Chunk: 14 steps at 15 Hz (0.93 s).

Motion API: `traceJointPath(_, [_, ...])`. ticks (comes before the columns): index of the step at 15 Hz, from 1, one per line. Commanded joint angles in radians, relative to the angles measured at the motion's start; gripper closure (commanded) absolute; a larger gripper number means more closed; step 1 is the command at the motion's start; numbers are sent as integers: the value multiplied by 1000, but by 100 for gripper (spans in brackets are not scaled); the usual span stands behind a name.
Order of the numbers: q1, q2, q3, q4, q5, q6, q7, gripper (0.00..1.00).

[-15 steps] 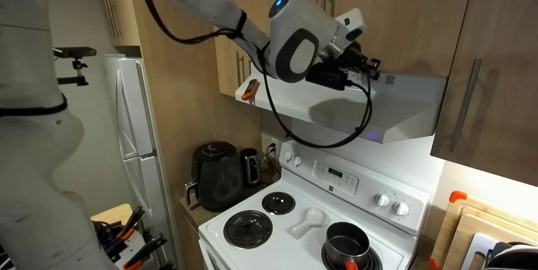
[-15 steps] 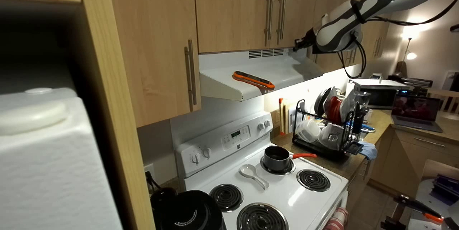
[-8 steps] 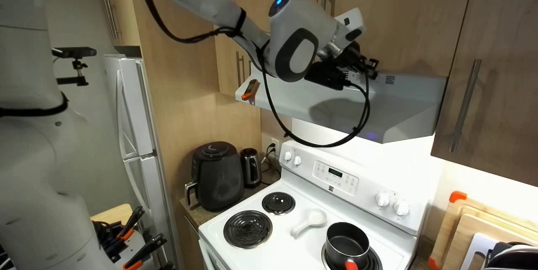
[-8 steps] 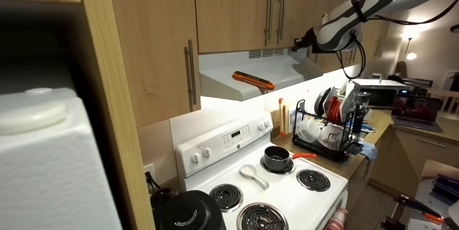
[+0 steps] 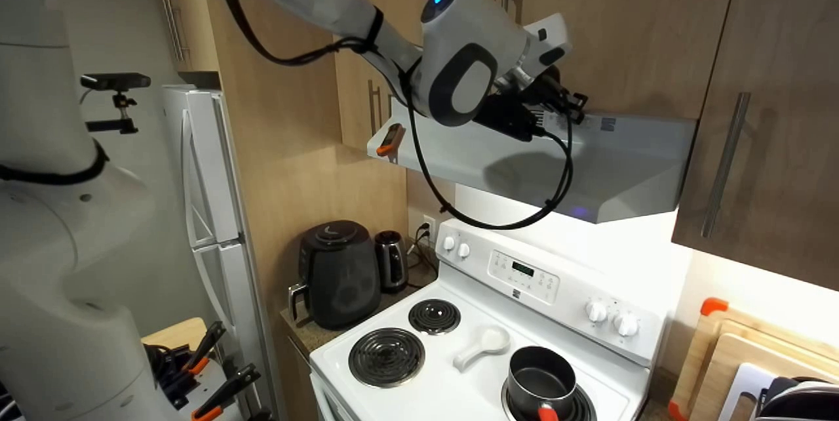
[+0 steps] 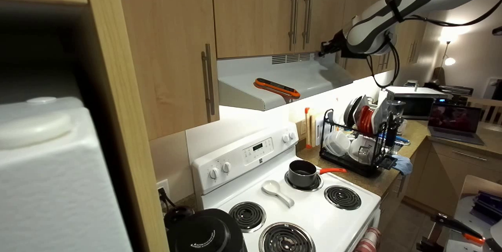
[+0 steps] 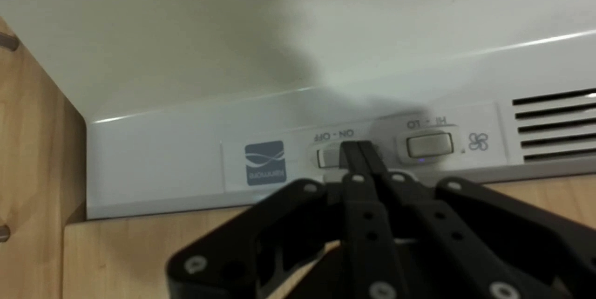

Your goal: Turn on the light on top of the stove

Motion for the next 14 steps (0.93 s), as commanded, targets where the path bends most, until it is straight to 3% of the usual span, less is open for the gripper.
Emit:
traceJointPath(1, [-163, 106, 240, 76, -13, -61, -67, 97])
traceJointPath(2, [-222, 123, 305, 82, -13, -87, -95, 72])
traceJointPath(4, [-301, 109, 367, 72, -3, -153, -124, 66])
traceJointPath(14, [-548, -1, 505, 20, 33, -362, -256, 2])
